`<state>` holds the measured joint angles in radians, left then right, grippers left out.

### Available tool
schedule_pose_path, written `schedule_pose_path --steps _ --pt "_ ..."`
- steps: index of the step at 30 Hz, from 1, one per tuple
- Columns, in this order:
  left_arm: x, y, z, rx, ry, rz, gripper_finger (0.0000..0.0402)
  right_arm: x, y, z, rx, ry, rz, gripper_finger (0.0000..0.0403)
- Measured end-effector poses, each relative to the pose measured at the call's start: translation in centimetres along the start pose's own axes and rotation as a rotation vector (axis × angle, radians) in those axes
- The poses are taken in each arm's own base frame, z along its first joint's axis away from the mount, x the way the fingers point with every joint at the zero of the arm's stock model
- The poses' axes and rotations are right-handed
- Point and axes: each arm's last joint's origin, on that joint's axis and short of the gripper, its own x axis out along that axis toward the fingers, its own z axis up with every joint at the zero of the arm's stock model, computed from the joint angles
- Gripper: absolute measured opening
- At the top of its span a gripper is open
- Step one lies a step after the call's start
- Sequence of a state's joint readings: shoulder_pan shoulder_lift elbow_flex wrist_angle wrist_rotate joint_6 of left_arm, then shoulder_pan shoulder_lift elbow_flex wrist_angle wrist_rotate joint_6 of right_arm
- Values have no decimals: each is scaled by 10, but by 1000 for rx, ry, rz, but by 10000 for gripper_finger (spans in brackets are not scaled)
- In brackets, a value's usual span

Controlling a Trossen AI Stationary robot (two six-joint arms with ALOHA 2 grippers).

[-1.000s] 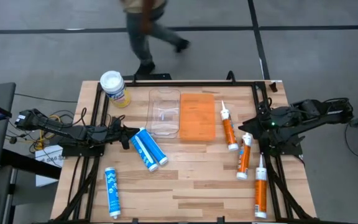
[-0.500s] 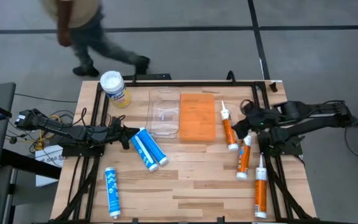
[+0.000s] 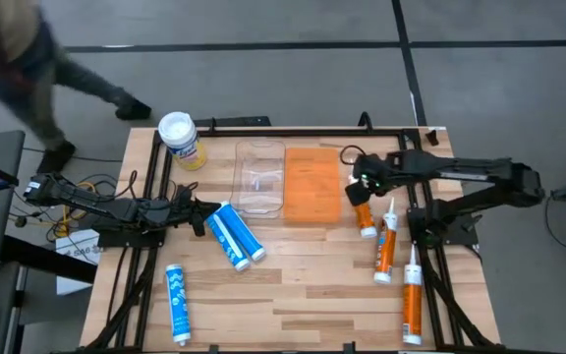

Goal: Pick & place silicon tubes, Sealant and Lysol wipes
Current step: Put the top orange sealant into the orange bin

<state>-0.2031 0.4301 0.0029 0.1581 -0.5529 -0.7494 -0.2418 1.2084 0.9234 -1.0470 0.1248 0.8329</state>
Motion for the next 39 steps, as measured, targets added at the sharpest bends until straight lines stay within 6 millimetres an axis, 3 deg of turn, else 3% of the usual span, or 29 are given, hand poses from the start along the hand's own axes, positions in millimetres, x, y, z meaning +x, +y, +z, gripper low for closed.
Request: schedule_pose_path --steps 6,13,39 --pt "0 0 0 1 1 1 0 28 3 11 -35 104 -85 244" --pt "0 1 -1 9 10 10 0 46 7 15 -49 152 -136 244" --pt "0 2 -3 20 24 22 0 49 11 14 -62 142 -127 245"
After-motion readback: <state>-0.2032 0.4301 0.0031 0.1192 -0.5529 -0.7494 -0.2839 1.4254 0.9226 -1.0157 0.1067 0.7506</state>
